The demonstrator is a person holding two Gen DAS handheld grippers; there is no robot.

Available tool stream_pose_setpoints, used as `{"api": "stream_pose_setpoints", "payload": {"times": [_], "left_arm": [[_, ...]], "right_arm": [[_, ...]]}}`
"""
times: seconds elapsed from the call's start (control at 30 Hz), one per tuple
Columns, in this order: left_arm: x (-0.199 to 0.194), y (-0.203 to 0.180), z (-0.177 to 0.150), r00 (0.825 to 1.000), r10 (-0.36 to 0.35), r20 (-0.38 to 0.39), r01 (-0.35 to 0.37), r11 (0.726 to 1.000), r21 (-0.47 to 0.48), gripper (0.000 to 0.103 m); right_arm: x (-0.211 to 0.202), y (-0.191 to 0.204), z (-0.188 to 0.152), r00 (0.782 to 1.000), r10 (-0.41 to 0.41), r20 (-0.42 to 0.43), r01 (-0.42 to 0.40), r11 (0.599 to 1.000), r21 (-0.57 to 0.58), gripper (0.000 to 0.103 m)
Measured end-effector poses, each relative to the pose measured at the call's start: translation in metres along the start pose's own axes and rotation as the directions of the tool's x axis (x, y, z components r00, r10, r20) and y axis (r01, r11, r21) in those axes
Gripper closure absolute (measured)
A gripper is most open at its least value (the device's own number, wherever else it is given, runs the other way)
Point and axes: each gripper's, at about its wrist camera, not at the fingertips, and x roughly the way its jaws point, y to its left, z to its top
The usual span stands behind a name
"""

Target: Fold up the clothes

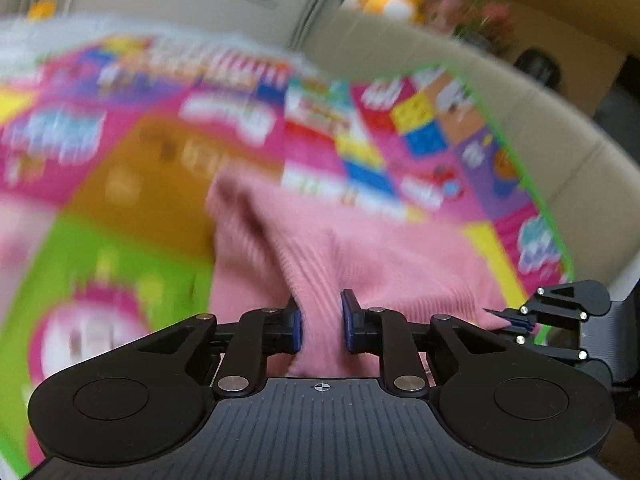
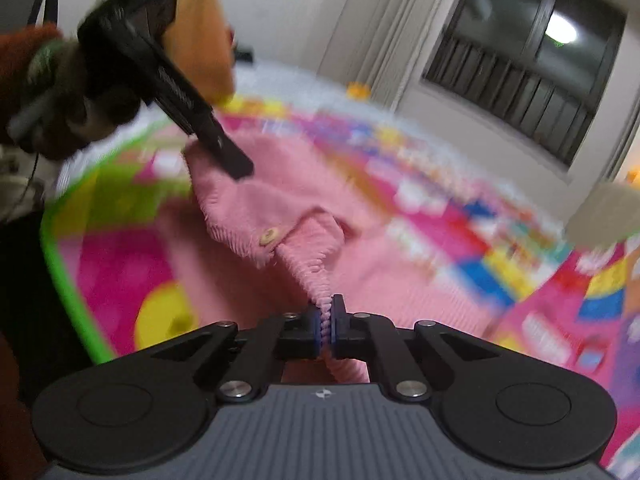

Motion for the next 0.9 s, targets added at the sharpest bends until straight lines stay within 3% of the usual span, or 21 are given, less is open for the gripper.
{"api": "stream_pose_setpoints", "payload": {"times": [0.17, 0.27, 0.33, 0.4, 0.47, 0.57, 0.67, 0.73, 0.83, 0.9], "left_arm": [[-0.011, 0.004, -0.024, 0.999, 0.037, -0.037, -0.037, 0.999, 0.0, 0.073], [-0.019, 0.005, -0.036, 0.997, 0.054, -0.049, -0.054, 0.999, 0.004, 0.061], [-0.037, -0.003, -0.024, 1.0, 0.016, 0.018, -0.016, 1.0, 0.025, 0.05], [-0.047, -0.011, -0.012, 0.997, -0.026, 0.077, 0.023, 0.999, 0.045, 0.041], [-0.046, -0.018, -0.002, 0.991, -0.066, 0.118, 0.06, 0.997, 0.057, 0.032], [-0.018, -0.023, 0.004, 0.986, -0.127, 0.112, 0.126, 0.992, 0.02, 0.031], [0.028, -0.019, -0.009, 0.992, -0.124, 0.007, 0.124, 0.991, -0.044, 0.031], [0.051, -0.015, -0.025, 0.996, -0.075, -0.056, 0.073, 0.996, -0.044, 0.032], [0.05, -0.014, -0.033, 0.996, -0.08, -0.032, 0.08, 0.997, -0.009, 0.032], [0.045, -0.015, -0.026, 0.996, -0.078, -0.032, 0.077, 0.997, -0.032, 0.029]], "right_arm": [[-0.004, 0.002, -0.004, 0.999, 0.042, 0.001, -0.042, 0.999, 0.02, 0.093], [-0.024, -0.018, 0.008, 0.997, 0.051, 0.051, -0.055, 0.996, 0.072, 0.081], [-0.041, -0.035, 0.015, 0.994, 0.026, 0.11, -0.04, 0.992, 0.123, 0.05], [-0.046, -0.053, 0.021, 0.989, 0.001, 0.151, -0.031, 0.981, 0.193, 0.034], [-0.043, -0.07, 0.024, 0.984, -0.024, 0.175, -0.024, 0.963, 0.267, 0.031], [-0.018, -0.087, 0.019, 0.986, -0.019, 0.166, -0.049, 0.916, 0.398, 0.03], [0.02, -0.084, 0.001, 0.997, -0.008, 0.072, -0.026, 0.893, 0.449, 0.027], [0.035, -0.073, -0.013, 0.999, -0.025, 0.035, 0.009, 0.911, 0.413, 0.019], [0.037, -0.059, -0.014, 0.999, -0.032, 0.038, 0.018, 0.944, 0.329, 0.002], [0.038, -0.054, -0.013, 0.999, -0.032, 0.029, 0.022, 0.955, 0.297, 0.0]]}}
